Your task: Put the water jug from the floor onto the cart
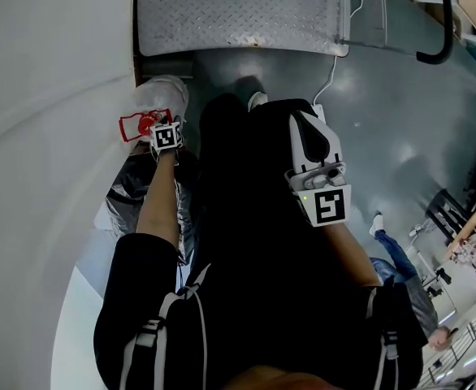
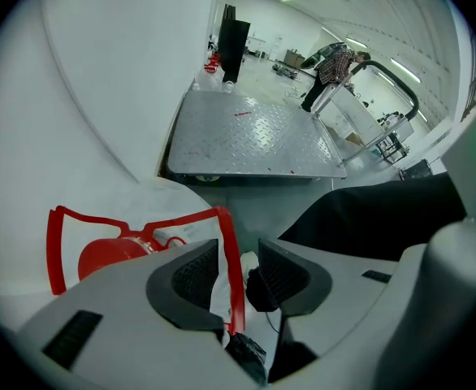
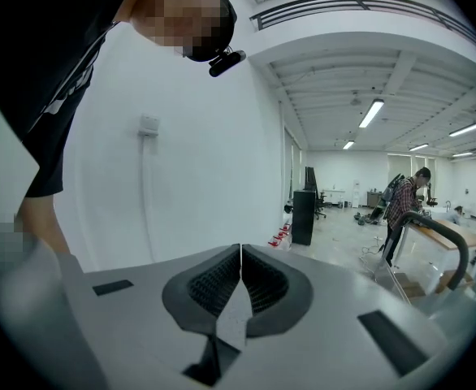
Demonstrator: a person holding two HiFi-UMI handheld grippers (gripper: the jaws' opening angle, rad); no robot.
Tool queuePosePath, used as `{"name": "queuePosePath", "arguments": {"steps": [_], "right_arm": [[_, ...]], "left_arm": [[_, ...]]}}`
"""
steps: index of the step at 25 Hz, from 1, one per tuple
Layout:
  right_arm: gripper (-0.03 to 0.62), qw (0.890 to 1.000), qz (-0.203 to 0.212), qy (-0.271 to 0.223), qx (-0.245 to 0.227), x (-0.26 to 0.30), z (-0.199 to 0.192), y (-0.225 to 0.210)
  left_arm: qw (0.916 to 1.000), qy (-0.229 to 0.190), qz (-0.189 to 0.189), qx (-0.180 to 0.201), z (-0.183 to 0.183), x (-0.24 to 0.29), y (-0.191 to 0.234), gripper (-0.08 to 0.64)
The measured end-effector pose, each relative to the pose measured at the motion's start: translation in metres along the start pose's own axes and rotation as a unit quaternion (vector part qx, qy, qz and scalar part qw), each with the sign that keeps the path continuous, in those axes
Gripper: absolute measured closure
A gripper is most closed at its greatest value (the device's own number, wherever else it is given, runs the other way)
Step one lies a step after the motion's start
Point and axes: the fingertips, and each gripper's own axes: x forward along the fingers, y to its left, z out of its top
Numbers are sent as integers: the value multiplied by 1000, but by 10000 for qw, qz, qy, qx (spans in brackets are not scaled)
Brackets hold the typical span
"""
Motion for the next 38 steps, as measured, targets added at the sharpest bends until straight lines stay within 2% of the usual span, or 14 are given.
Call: {"name": "queuePosePath", "arguments": {"steps": [5,7,10,12,16,20,24,27,31,34,38], "right_arm": [[572,9999,-5,112,41,-3,-3,4],[572,9998,11,160,86,-4,-3,4],[572,9996,-31,249,136,-8,1,2],[572,9995,-90,257,146,-11,7,2],[572,9995,-125,229,158,-20,23,9],[572,9995,-161,227,174,-30,43,14],[572,9993,-270,173,174,-42,69,11],[572,9992,-368,15,150,-49,96,6],[573,9982,-531,-264,106,-59,125,-6],[572,9965,-690,-458,109,-67,134,-14],[572,9938,-864,-683,127,-79,143,-12]], "left_arm": [[9991,412,-50,37,-6,9,4,401],[9979,636,31,146,-11,7,6,491],[9958,907,89,88,-18,1,6,499],[9953,956,64,-126,-18,-5,9,502],[9943,1043,58,-221,-22,-26,20,500],[9938,992,120,-480,-16,-56,37,499],[9938,933,-11,-599,-8,-89,32,499],[9951,877,-162,-430,-1,-116,13,497],[9959,756,-495,21,6,-146,-33,489],[9947,669,-695,341,11,-159,-63,491],[9938,591,-784,517,20,-172,-77,491]]}}
